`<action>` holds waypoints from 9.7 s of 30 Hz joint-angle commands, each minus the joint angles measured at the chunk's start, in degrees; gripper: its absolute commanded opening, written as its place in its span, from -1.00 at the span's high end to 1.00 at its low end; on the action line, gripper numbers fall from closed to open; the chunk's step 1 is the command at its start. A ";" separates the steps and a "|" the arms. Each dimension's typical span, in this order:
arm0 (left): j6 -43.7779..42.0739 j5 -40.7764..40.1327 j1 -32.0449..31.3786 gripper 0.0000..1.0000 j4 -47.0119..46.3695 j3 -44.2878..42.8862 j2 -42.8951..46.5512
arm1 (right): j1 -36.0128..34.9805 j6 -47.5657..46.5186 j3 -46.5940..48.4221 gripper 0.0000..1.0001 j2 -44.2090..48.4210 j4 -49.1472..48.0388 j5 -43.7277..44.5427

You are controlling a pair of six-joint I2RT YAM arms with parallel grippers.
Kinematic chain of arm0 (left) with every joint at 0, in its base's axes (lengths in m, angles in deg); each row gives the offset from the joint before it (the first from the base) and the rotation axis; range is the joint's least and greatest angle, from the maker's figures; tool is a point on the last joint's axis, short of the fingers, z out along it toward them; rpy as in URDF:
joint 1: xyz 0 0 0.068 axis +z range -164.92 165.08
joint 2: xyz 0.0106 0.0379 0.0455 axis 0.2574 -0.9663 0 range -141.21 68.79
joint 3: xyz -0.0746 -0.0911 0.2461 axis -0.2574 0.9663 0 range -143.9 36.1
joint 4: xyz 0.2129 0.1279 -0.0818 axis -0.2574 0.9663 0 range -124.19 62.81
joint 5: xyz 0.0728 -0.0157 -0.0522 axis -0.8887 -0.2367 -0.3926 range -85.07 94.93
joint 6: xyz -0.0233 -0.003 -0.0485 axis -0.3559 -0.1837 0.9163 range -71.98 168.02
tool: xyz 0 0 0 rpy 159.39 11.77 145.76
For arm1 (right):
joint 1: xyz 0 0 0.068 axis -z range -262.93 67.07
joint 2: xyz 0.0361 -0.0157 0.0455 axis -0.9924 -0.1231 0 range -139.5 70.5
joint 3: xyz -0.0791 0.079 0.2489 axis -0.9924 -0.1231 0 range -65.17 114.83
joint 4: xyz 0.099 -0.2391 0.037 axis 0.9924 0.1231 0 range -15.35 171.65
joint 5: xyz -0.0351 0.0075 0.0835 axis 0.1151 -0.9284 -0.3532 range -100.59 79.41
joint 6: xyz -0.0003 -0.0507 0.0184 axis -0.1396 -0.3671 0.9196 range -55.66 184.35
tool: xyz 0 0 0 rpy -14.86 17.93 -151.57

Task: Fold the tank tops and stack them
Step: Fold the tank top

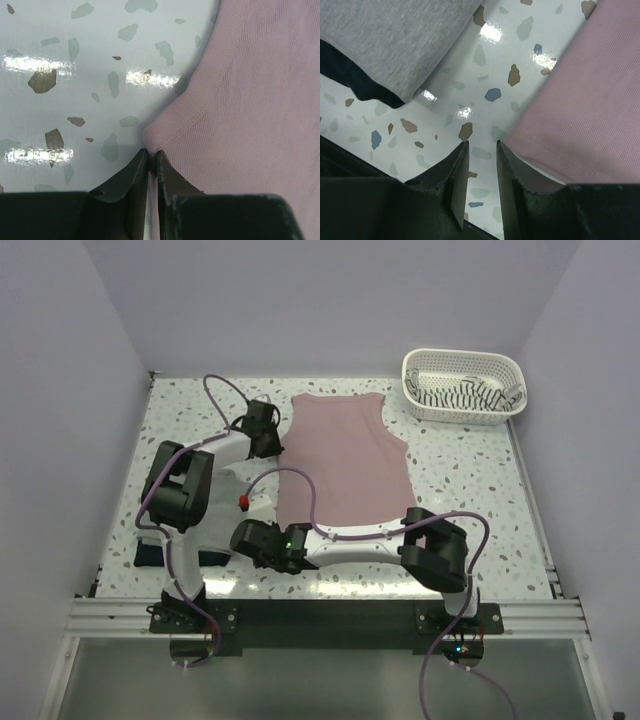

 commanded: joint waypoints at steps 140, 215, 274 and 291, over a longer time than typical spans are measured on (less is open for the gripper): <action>7.17 -10.34 -15.00 1.00 10.58 -16.82 -3.17 | 1.84 16.77 -36.60 1.00 30.07 -4.66 7.11; 2.87 -10.08 -18.61 0.45 10.14 -14.62 -11.87 | -1.41 20.46 -39.68 -0.01 30.14 -3.97 8.08; 8.84 -7.62 -36.63 0.15 7.68 22.38 15.64 | 50.19 -0.73 -50.66 0.13 46.39 -6.78 -10.73; 4.37 -6.03 -36.63 0.06 15.59 27.13 26.26 | 52.29 -6.24 -40.57 0.10 37.81 -12.81 -9.84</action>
